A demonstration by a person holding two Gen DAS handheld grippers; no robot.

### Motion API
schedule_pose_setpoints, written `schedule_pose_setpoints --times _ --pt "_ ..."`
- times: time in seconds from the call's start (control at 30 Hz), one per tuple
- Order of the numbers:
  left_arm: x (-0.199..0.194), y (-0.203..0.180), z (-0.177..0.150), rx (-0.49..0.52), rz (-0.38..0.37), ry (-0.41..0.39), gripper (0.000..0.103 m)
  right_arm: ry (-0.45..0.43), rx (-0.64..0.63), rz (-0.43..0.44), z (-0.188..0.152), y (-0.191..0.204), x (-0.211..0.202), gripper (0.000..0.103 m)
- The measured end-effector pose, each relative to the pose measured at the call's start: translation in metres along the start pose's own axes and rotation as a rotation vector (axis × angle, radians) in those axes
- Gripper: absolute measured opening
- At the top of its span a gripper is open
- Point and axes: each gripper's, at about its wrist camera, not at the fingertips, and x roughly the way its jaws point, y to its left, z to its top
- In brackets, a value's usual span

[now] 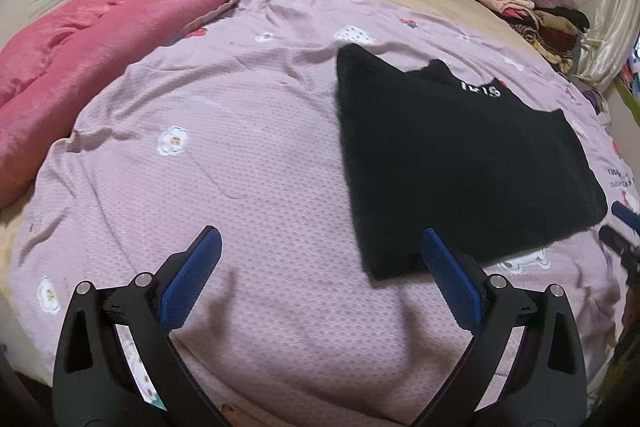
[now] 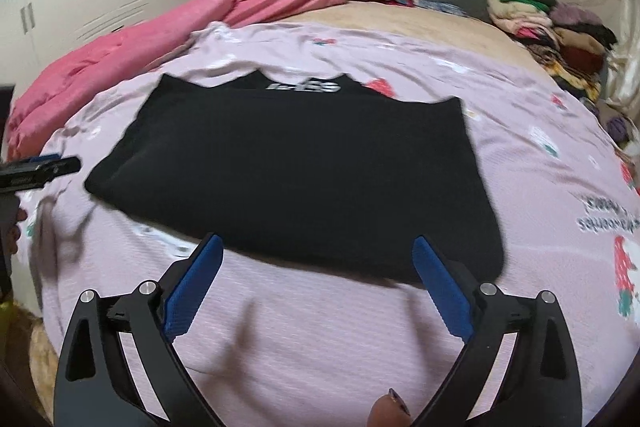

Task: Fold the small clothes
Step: 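Move both open grippers to the side edge of the black sweater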

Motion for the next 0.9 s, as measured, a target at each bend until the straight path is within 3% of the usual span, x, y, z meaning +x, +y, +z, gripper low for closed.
schedule_pose_setpoints --times 0.47,0.9 --pt "0.010 0.017 0.024 -0.042 0.034 0.002 0.093 -0.013 -0.259 0.103 0.016 0.107 0.026 0.096" --pt "0.034 0.014 0.061 -0.007 0.066 0.005 0.093 -0.012 -0.451 0.086 0.014 0.178 0.060 0.096"
